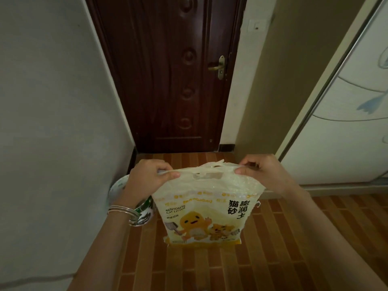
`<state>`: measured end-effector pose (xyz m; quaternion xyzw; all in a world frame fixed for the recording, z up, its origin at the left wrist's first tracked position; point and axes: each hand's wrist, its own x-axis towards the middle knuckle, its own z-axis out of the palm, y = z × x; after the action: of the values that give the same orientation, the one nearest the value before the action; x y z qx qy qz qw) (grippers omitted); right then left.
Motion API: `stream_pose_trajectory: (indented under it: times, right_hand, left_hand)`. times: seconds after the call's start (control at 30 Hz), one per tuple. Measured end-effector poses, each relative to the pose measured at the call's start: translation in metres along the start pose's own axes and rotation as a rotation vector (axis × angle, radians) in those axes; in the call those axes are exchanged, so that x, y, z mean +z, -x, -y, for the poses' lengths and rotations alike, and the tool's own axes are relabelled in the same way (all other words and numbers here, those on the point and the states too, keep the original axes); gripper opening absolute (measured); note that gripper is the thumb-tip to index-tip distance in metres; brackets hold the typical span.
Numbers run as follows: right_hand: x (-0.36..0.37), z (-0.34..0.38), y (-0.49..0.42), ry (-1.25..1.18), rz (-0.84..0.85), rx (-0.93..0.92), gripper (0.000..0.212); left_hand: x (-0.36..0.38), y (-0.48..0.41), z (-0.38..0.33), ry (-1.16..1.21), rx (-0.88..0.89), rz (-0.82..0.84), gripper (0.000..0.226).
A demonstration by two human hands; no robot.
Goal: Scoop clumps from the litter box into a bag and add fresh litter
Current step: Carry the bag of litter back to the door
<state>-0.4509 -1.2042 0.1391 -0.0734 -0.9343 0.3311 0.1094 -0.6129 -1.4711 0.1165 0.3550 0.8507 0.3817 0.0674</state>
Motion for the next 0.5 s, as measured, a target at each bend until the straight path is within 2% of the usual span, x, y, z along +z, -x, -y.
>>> stream_pose_trajectory:
  times: [0.1,0.33,0.5]
  right_hand:
    - [-0.010,-0.017,-0.027,0.007,0.006,-0.012,0.038]
    - [-0.018,-0.055,-0.083,0.004,-0.013,0.016,0.040]
    - [-0.021,-0.079,-0.136,0.010,-0.025,0.044,0.036]
  left_hand:
    - [0.010,-0.032,0.004,-0.002,-0.018,0.010,0.018]
    - [0.024,-0.104,0.019,-0.001,-0.010,0.051,0.028]
    - [0.027,-0.170,0.033,-0.025,0.027,0.067,0.020]
